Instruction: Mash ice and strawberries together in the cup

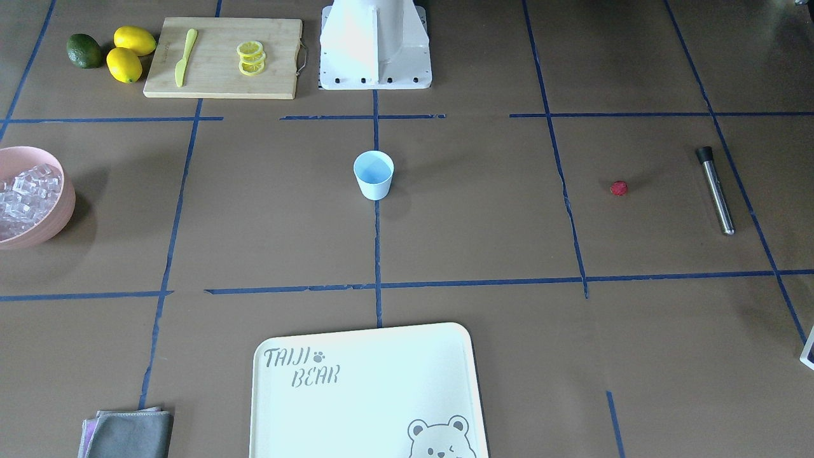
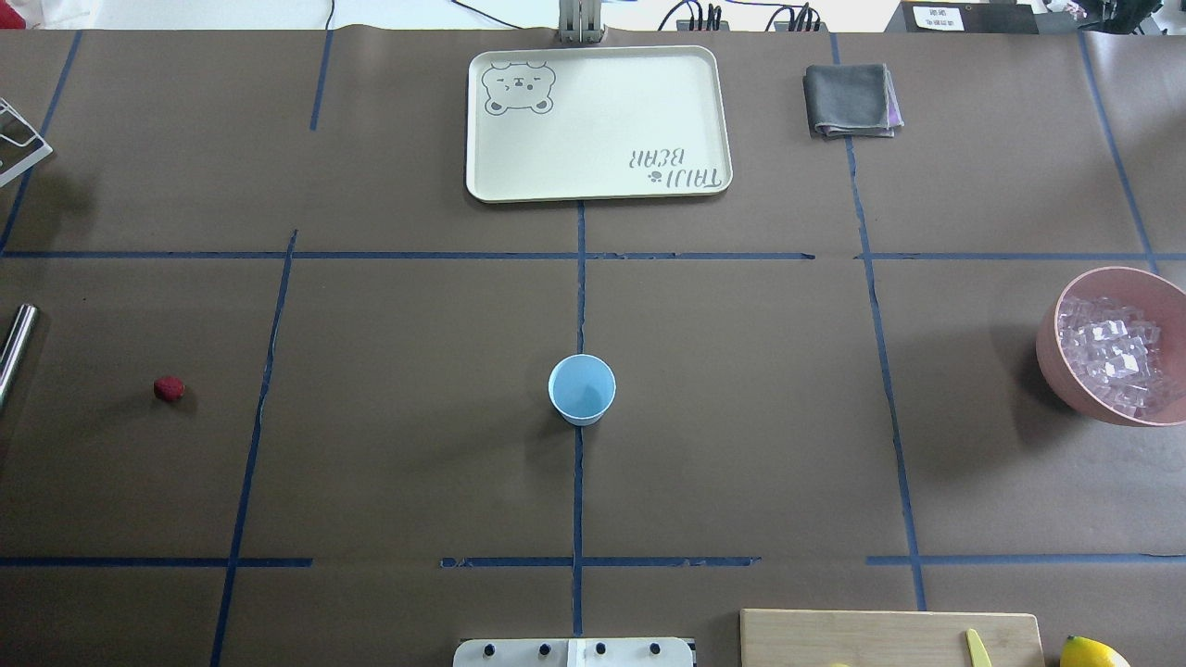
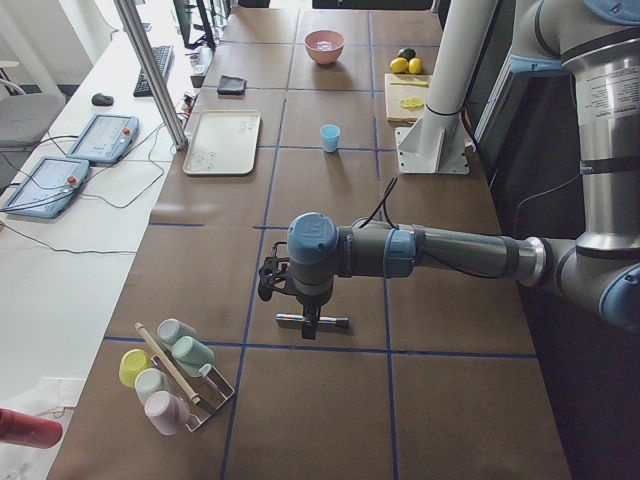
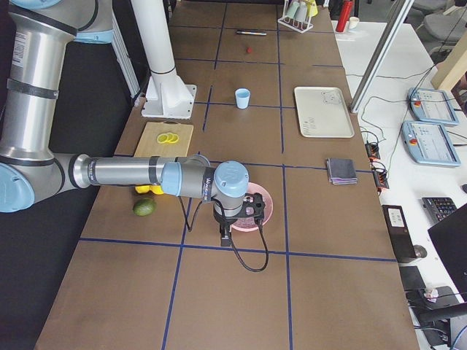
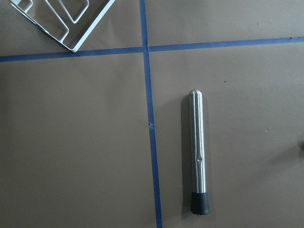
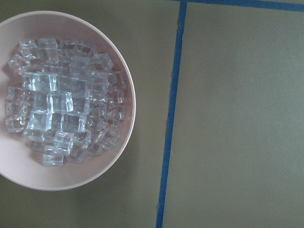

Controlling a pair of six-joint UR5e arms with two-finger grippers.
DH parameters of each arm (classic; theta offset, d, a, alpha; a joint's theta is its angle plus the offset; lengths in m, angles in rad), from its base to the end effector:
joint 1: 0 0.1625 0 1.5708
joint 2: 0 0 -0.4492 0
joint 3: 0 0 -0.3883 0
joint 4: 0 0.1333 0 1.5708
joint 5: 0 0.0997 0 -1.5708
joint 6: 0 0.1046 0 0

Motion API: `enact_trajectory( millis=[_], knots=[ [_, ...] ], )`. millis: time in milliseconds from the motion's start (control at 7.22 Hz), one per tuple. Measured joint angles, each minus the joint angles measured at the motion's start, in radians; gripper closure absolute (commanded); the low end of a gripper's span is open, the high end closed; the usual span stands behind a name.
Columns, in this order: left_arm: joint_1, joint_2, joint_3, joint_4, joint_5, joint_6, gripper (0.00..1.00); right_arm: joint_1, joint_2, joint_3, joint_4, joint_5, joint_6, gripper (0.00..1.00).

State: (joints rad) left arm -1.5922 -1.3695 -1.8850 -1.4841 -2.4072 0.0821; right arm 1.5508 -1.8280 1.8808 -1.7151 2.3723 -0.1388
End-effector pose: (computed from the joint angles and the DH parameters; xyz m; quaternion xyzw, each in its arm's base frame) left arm -0.0642 -0.3962 0.6263 0.0330 0.4049 0.0330 0.9132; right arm 0.0508 -0.3672 0.6580 -0.0189 -0.3915 -0.0552 0.9183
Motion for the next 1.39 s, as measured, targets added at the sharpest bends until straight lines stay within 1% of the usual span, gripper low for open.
enact_trajectory(
  millis=[554, 1385],
  knots=[
    [0.012, 0.005, -0.03, 0.002, 0.01, 0.012, 0.0, -0.001, -0.001, -0.012, 0.0, 0.001, 0.004, 0.0],
    [0.023, 0.028, -0.023, -0.014, 0.018, 0.012, 0.0, -0.004, 0.009, -0.014, 0.001, 0.005, 0.008, 0.0]
  ],
)
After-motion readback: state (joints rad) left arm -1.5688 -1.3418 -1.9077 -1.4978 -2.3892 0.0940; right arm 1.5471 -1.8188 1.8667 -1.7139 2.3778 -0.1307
